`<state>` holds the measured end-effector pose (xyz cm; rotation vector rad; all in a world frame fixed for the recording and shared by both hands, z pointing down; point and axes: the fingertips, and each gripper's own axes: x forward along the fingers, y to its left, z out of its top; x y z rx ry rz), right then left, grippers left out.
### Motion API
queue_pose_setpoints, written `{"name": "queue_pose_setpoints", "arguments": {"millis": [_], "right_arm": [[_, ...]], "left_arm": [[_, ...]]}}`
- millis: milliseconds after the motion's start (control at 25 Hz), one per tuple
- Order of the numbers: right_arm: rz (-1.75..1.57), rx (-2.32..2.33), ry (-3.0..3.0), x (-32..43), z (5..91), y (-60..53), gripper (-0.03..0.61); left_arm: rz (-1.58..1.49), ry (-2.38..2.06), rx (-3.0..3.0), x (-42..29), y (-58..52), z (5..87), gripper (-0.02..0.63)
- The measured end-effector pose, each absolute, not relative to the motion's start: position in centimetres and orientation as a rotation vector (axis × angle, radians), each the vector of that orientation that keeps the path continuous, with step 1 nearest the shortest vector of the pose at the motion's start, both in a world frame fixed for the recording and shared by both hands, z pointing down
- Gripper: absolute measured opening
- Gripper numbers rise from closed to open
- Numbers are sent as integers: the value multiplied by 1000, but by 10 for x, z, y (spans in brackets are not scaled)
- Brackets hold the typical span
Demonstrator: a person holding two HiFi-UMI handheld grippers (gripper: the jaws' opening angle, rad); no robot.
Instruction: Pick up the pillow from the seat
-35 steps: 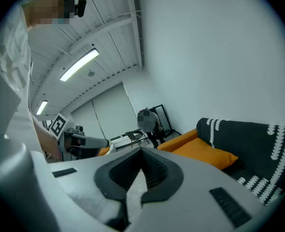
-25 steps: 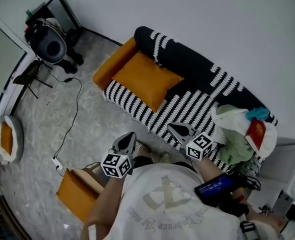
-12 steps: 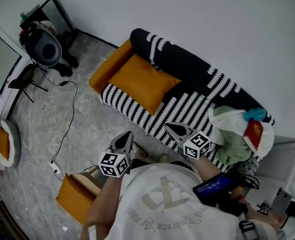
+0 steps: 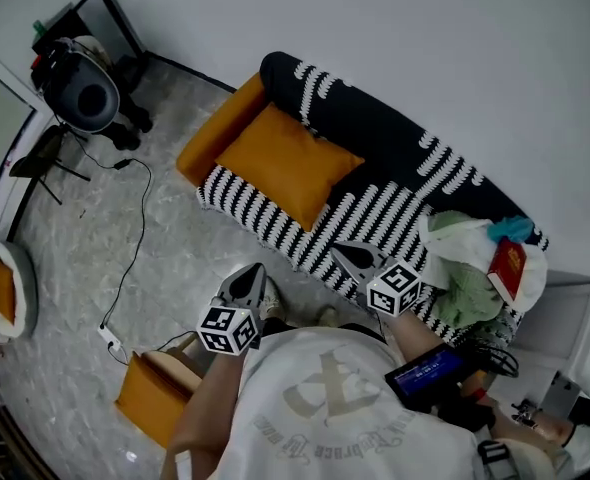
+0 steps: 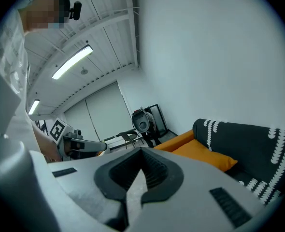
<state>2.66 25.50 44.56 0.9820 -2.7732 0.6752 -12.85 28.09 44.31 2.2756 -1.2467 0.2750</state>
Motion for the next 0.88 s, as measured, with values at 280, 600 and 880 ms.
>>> {"name": "queue_pose_setpoints", "arguments": {"millis": [280,600,880], "right_arm": [[645,1052,-2735,7,440,221,13],[627,1124,-2681,-15,438,187,14],[612,1198,-2619,-38,441,161,14]], "left_arm": [[255,-1188,2330,-147,231,436,9],[226,-1135,2353,-175,185,437,9],[232,-1084,2367,-208,157,444,9]]}}
